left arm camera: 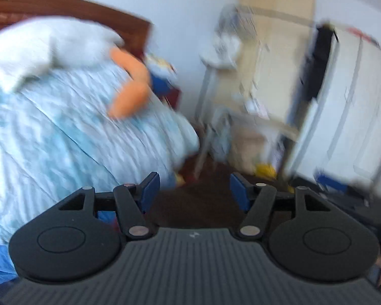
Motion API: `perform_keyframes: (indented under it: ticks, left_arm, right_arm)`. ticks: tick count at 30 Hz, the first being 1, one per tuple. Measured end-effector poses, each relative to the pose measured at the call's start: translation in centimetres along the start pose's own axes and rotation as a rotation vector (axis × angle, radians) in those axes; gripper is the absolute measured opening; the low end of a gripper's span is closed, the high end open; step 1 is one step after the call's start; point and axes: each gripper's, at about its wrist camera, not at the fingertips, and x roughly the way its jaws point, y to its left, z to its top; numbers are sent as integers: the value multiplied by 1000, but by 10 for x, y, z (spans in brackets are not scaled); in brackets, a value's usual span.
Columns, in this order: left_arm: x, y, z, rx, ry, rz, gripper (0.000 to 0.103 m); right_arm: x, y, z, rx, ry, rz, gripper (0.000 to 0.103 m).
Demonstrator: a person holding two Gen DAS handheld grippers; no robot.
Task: Fold clothes
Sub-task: 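Carry the folded sweater with both grippers toward the clothes stack, then lower the sweater onto the clothes stack and open both grippers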
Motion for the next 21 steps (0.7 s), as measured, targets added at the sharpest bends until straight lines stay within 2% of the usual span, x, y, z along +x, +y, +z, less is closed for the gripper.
perform_keyframes:
  ticks: [1,2,3,5,7,9,11,14,17,19,21]
  left_arm:
    - [13,0,-5,2,58,2,60]
    - [27,3,-13,-19,115,4,60]
    - [34,7,-21,-42,126,-4,62]
    - [44,17,-37,-87,123,-26,63]
    - [45,25,-46,-122,113,-44,63]
    - [45,29,-52,-149,98,-50,63]
    - [45,29,-58,-157,80,-37,64]
    - [47,21,-65,-112,58,16,64]
    - [47,11,-56,-100,68,72,64]
    - [42,-5,-44,-43,68,114,69]
    - [33,-25,-34,37,55,161,83]
  right_arm:
    - [7,2,-3,-7,18,19,71]
    - [17,4,-8,-13,55,22,60]
    - [25,4,-15,-28,96,8,56]
    - [36,3,-36,-45,106,-20,57]
    - [33,-9,-48,32,103,0,58]
    - [33,-25,-55,130,103,36,65]
    - [35,-28,-60,166,116,48,70]
    - [38,-29,-67,216,141,66,78]
    - [45,-41,-78,377,163,111,87]
    - [38,-45,-79,427,149,82,91]
    - [12,-45,-76,468,120,24,92]
